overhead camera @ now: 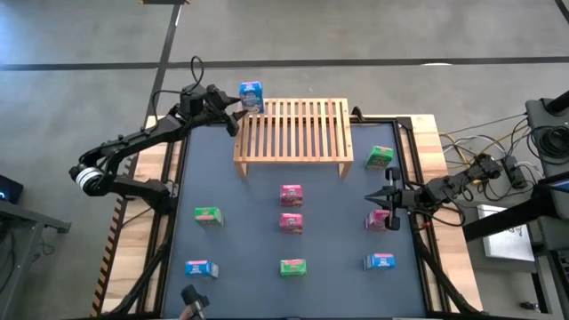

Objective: Stack cereal on shelf
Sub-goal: Put the top blue cereal box on the shelf, then put the right blue cereal box on the shelf aligned with the other blue cereal box

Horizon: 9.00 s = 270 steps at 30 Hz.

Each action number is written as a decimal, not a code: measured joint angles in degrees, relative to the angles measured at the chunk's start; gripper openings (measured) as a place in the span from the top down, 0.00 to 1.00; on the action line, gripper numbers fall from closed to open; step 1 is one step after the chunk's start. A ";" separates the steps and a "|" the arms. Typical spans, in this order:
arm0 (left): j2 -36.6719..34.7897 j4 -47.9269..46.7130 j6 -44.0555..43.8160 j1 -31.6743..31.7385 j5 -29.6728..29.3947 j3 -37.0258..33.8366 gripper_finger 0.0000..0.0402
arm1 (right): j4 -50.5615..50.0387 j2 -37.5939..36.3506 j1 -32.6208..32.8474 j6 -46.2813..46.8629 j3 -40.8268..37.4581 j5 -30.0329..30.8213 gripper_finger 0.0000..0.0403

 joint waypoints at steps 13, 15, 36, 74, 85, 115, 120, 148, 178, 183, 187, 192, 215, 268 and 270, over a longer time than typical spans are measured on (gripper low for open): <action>-0.02 -0.12 0.14 0.00 0.89 0.00 0.44 | 0.00 0.00 -0.02 0.00 0.00 0.02 0.98; -0.40 -1.35 1.51 0.14 -1.54 0.02 0.44 | 0.00 0.00 -0.02 -0.01 0.00 0.01 0.98; -25.34 -36.25 -5.45 -6.70 -0.28 0.04 0.44 | 0.00 0.00 -0.01 0.00 0.00 0.01 0.98; -23.39 -14.09 -13.04 -82.34 -51.80 -1.20 0.59 | 0.00 0.00 -0.02 0.00 0.00 0.00 0.98; -24.61 -0.02 -12.66 -72.48 -36.80 -10.18 0.72 | 4.50 0.00 -0.02 -0.02 0.00 -0.33 0.98; -18.69 19.23 -5.99 -65.45 -36.55 -14.21 0.86 | -23.82 34.82 3.79 35.85 34.71 -8.79 0.98; -19.20 20.37 -6.14 -64.34 -37.30 -14.16 0.86 | -28.99 46.79 12.55 42.25 41.86 -2.77 0.98; -14.87 21.84 -9.09 -63.41 -36.65 -14.21 0.86 | -48.96 56.56 42.11 76.92 52.90 20.52 0.88; -14.08 24.76 -8.96 -63.21 -36.65 -14.21 0.86 | -56.97 68.82 42.12 94.12 52.61 11.52 0.32; -14.10 24.95 -8.96 -63.21 -36.65 -14.21 0.86 | -55.86 70.08 42.12 94.70 52.59 10.05 0.31; -14.10 24.92 -8.94 -63.21 -36.65 -14.21 0.86 | -54.95 72.14 42.12 94.69 52.59 9.85 0.31; -14.10 24.92 -8.96 -63.21 -36.65 -14.21 0.86 | -54.73 74.94 42.12 94.66 52.54 7.93 0.34; -14.12 24.82 -10.01 -63.21 -36.62 -14.21 0.86 | -54.35 74.01 42.10 95.34 52.52 4.46 0.68; -11.70 -16.58 -8.29 -48.49 -17.08 7.28 0.28 | -19.94 73.36 -25.16 9.74 68.06 -18.45 0.70; -10.47 -15.17 -9.10 -47.68 -14.17 7.63 0.27 | -18.85 74.04 -25.25 9.53 68.06 -18.23 0.70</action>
